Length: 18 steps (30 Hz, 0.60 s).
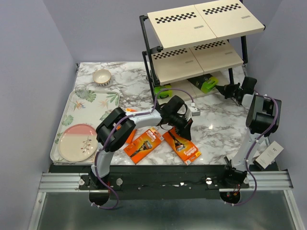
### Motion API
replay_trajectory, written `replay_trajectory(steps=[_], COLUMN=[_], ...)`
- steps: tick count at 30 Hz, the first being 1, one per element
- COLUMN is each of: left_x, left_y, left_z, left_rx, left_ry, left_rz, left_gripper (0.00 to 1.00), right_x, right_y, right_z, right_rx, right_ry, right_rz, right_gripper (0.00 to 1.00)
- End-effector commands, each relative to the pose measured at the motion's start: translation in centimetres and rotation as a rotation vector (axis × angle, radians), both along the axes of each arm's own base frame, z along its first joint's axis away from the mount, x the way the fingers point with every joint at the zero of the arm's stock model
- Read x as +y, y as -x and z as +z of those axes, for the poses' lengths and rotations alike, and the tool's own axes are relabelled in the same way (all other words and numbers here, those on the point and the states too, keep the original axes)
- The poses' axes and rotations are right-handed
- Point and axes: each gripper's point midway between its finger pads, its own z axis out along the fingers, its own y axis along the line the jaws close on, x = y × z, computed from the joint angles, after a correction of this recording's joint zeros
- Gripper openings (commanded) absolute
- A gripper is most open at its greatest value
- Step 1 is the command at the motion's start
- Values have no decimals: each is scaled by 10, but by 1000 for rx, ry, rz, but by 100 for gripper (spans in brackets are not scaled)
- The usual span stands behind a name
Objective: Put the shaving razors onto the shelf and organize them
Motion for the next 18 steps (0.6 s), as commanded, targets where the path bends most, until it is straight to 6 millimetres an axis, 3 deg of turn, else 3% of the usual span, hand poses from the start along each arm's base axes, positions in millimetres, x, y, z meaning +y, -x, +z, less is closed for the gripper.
replay_trajectory(steps=[1, 8, 11, 12, 13, 18], left_x=[9, 14, 13, 13, 13, 12], left_y=[-24, -33, -30, -30, -29, -30], left_z=[-14, -17, -15, -13, -13, -10], left_rx=[-179, -243, -245, -251, -252, -278], left_ry=[-129, -155, -147, -143, -143, -134], left_rz=[81, 96, 93, 93, 92, 90], left_gripper=[8, 7, 7, 7, 7, 7], right_x=[-45, -93, -85, -79, -65, -34], right_y=[3, 31, 57, 63, 73, 68], right_z=[-3, 14, -2, 0, -11, -3], right_rx=[-6, -40, 5, 8, 46, 35], right_ry=[11, 50, 38, 33, 13, 4], right_rz=[-105, -199, -189, -180, -169, -113], right_gripper=[0, 1, 1, 1, 1, 1])
